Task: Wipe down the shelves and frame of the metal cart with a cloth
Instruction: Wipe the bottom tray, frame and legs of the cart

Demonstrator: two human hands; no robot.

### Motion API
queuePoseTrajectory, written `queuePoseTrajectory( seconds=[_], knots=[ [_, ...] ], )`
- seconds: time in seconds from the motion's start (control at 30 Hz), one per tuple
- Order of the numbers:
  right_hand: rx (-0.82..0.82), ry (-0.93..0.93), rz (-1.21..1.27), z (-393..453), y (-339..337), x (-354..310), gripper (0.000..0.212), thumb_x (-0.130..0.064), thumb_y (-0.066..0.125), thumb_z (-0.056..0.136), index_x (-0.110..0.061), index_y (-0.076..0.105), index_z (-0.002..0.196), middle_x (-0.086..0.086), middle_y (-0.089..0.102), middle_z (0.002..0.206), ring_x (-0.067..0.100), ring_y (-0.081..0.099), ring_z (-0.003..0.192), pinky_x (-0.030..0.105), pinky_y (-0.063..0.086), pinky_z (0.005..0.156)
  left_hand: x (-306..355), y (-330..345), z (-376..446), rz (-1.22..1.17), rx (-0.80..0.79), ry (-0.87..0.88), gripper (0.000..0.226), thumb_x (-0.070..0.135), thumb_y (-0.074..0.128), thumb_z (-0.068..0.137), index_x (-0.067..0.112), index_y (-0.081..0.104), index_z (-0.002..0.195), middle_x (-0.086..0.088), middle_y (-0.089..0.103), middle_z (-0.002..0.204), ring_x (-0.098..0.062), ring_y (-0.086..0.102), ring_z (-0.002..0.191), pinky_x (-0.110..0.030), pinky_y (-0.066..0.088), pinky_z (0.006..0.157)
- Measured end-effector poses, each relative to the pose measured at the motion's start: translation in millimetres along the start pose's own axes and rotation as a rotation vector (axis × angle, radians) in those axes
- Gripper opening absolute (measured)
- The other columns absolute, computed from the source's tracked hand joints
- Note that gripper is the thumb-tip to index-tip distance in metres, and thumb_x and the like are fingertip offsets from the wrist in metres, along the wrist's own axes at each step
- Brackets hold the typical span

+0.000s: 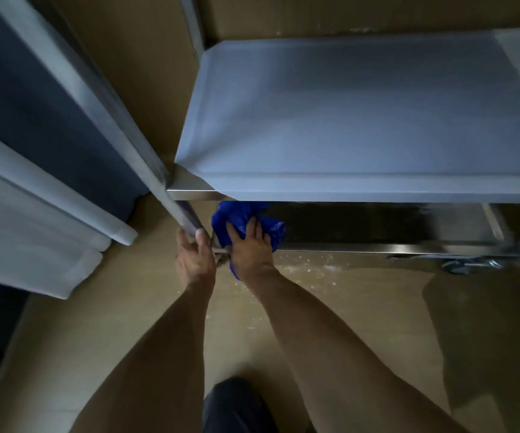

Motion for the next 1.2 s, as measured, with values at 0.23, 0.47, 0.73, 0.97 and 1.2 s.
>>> queuePoseTrajectory(
  seconds=[0.23,0.47,0.73,0.97,1.2],
  knots=[
    [0.269,0.366,0.107,-34.9,-16.3,119.8,0.052,-0.043,0.03,0.105,-0.027,0.026,0.155,0.022,0.015,0.161,0.036,0.015,0.149,0.047,0.018,0.117,2.6,12.4,-2.2,0.031,0.017,-0.014,0.035,0.044,0.032,0.104,0.017,0.046,0.122,-0.009,0.063,0.104,-0.024,0.061,0.091,-0.038,0.048,0.081],
    [0.331,0.806,0.157,-82.2,-46.8,278.5,0.058,-0.045,0.019,0.105,-0.025,0.013,0.159,0.022,-0.001,0.164,0.039,0.002,0.151,0.056,0.013,0.119,2.2,35.3,-19.0,0.091,0.001,0.093,0.041,0.051,0.028,0.102,0.017,0.043,0.118,-0.011,0.064,0.103,-0.026,0.064,0.09,-0.042,0.052,0.08],
    [0.178,0.092,-0.085,-12.5,2.8,82.2,0.064,-0.047,0.028,0.098,-0.028,0.018,0.158,0.026,0.008,0.161,0.042,0.01,0.149,0.053,0.017,0.118,0.9,45.3,-18.0,0.173,-0.049,0.145,0.038,0.053,0.028,0.099,0.019,0.042,0.107,-0.015,0.066,0.101,-0.035,0.065,0.09,-0.044,0.053,0.078],
    [0.128,-0.1,-0.179,7.8,12.4,24.6,0.064,-0.042,0.043,0.098,-0.021,0.023,0.155,0.025,0.009,0.162,0.036,0.009,0.151,0.049,0.018,0.118,-0.2,38.4,-0.2,0.337,-0.042,0.123,0.04,0.049,0.028,0.101,0.015,0.044,0.113,-0.019,0.066,0.106,-0.041,0.063,0.094,-0.049,0.051,0.084],
    [0.249,0.302,0.047,-40.2,-0.5,102.7,0.054,-0.047,0.026,0.104,-0.025,0.027,0.153,0.018,0.014,0.162,0.034,0.012,0.15,0.047,0.013,0.119,1.5,54.2,-12.8,0.299,0.015,0.088,0.031,0.051,0.027,0.1,0.024,0.038,0.11,-0.01,0.066,0.106,-0.031,0.064,0.098,-0.049,0.051,0.089]
  ],
)
Point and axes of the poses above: each hand's wrist, its own z-axis towards the middle knuckle, its own y-axis out of the palm, x = y × z, the point moved 3 cm from there along z, towards the middle knuckle
